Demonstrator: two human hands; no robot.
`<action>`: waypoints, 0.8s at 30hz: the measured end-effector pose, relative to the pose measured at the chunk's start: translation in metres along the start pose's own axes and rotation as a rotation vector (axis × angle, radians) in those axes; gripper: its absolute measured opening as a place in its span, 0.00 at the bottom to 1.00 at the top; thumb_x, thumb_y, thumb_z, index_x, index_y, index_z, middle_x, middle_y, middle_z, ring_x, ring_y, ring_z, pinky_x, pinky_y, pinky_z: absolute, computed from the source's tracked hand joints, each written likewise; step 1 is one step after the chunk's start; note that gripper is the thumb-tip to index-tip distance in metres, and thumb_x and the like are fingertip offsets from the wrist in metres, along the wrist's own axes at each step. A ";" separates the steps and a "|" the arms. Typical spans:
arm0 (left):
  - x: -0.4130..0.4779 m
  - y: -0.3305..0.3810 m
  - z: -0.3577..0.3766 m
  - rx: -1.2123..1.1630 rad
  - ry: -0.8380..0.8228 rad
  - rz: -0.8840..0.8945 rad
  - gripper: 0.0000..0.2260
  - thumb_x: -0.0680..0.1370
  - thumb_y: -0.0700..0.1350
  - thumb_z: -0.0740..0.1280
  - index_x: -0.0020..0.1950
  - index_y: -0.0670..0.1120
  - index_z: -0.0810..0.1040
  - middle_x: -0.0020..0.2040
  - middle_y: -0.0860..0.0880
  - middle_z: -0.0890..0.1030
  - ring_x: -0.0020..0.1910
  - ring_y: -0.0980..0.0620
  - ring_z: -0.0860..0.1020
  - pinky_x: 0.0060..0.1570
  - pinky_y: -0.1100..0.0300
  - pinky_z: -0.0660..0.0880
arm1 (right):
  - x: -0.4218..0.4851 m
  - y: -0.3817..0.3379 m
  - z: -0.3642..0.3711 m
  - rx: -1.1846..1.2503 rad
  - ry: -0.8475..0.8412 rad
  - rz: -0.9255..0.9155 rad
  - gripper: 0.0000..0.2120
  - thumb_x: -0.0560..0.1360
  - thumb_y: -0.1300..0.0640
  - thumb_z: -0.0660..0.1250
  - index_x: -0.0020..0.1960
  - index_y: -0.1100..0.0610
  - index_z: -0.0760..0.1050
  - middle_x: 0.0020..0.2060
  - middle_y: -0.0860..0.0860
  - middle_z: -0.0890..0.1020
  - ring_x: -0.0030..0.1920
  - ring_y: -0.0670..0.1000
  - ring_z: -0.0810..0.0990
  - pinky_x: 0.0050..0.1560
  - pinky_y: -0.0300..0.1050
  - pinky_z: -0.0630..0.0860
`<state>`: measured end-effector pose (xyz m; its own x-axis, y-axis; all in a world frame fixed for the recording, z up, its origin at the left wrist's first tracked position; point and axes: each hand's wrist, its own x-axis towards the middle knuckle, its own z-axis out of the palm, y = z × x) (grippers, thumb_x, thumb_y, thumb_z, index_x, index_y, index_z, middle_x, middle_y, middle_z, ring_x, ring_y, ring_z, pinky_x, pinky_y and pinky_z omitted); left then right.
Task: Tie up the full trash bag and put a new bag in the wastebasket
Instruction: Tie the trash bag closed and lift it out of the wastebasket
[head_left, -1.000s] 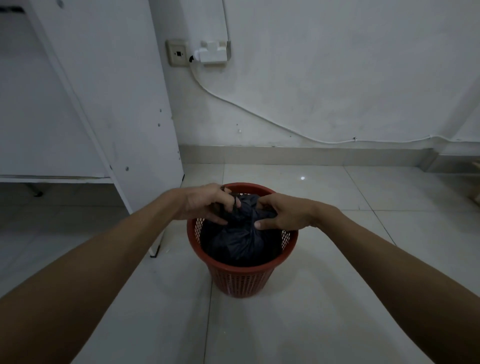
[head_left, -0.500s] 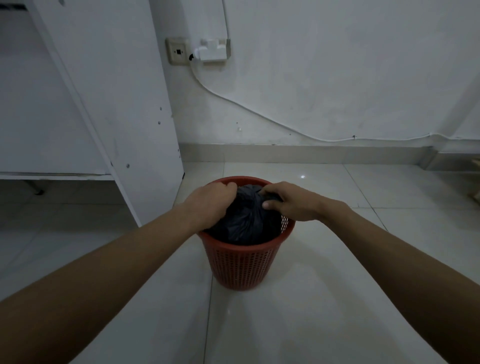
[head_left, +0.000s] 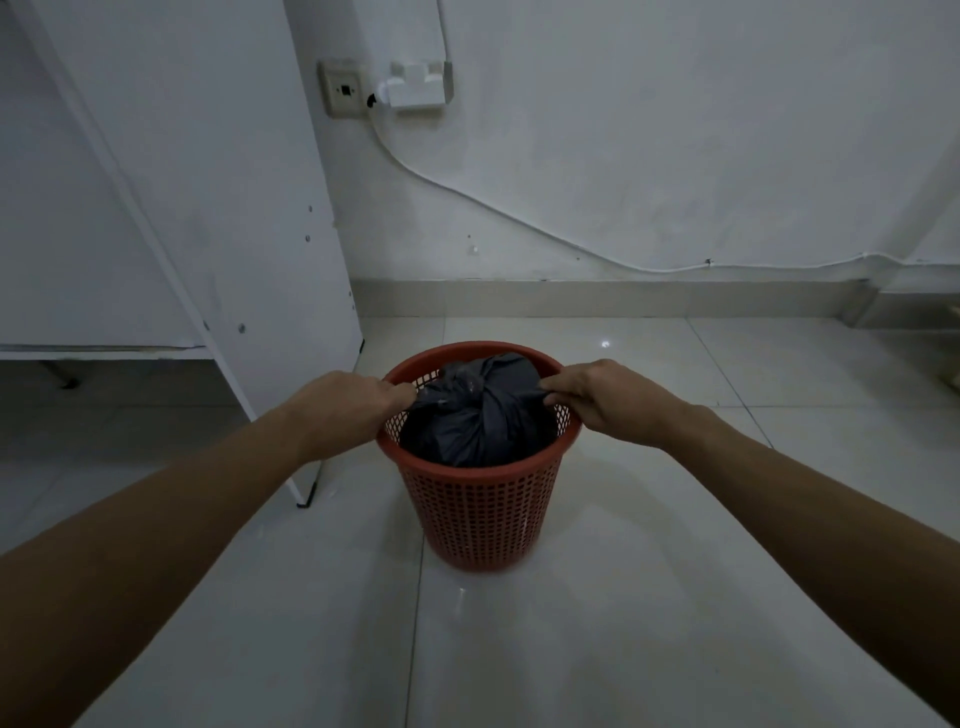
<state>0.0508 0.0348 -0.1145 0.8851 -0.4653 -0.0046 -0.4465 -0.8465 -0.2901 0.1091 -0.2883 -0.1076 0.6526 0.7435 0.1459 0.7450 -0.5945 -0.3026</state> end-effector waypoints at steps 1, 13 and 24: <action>-0.001 -0.002 0.002 -0.018 -0.005 -0.005 0.09 0.81 0.43 0.61 0.61 0.48 0.71 0.51 0.46 0.82 0.47 0.46 0.82 0.42 0.53 0.78 | 0.001 0.002 0.000 -0.007 0.010 -0.002 0.12 0.82 0.60 0.64 0.63 0.59 0.81 0.54 0.52 0.86 0.51 0.47 0.83 0.52 0.35 0.74; 0.020 0.044 -0.006 -0.402 -0.022 -0.198 0.32 0.70 0.68 0.52 0.71 0.57 0.64 0.66 0.49 0.72 0.64 0.46 0.71 0.63 0.45 0.67 | 0.003 -0.010 0.007 -0.105 -0.079 0.034 0.09 0.79 0.49 0.67 0.56 0.51 0.77 0.47 0.46 0.83 0.44 0.49 0.81 0.46 0.47 0.77; 0.049 0.134 0.004 -0.265 0.360 -0.370 0.16 0.81 0.55 0.55 0.52 0.49 0.79 0.52 0.50 0.79 0.54 0.48 0.74 0.53 0.48 0.65 | 0.006 -0.009 0.006 0.033 -0.058 0.137 0.09 0.82 0.53 0.63 0.54 0.55 0.81 0.44 0.52 0.85 0.44 0.53 0.81 0.46 0.54 0.79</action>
<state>0.0347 -0.0998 -0.1573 0.9088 -0.1459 0.3908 -0.1750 -0.9838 0.0396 0.1055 -0.2762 -0.1099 0.7381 0.6731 0.0464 0.6438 -0.6820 -0.3471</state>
